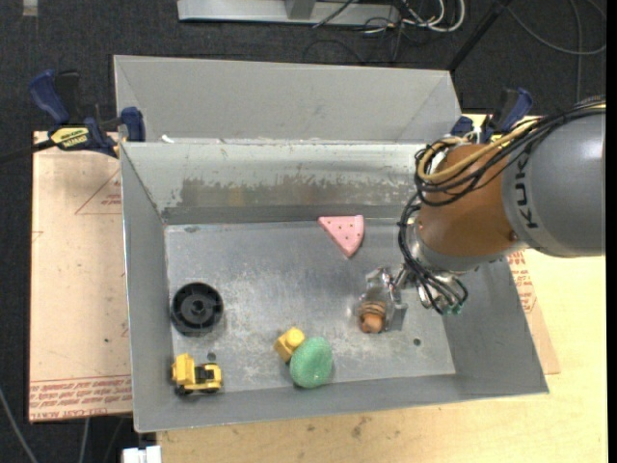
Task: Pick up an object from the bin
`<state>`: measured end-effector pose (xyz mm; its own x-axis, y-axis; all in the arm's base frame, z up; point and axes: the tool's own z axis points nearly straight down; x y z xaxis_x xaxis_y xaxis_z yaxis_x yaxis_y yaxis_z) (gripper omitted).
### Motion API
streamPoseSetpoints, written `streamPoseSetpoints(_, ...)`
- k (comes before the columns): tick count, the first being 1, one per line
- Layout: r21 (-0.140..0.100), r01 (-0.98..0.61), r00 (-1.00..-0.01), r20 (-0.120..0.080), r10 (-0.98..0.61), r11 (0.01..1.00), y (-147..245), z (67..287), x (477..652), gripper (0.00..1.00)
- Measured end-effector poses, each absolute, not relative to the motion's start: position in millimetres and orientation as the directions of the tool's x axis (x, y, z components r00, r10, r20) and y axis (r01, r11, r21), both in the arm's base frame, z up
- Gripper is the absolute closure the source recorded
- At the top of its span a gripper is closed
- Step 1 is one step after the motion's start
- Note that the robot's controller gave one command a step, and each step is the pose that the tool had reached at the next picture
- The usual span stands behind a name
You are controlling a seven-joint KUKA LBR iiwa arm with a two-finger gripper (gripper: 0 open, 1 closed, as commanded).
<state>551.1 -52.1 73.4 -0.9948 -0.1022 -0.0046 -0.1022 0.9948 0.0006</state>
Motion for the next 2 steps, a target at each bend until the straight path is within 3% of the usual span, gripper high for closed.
streamPoseSetpoints(1, 0.001, -0.102, -0.995, -0.005, -0.102, 0.995, -52.1, 73.4, 551.1, 1.00)
streamPoseSetpoints(2, 0.000, -0.115, -0.993, -0.003, -0.115, 0.993, -47.4, 211.2, 505.1, 1.00)
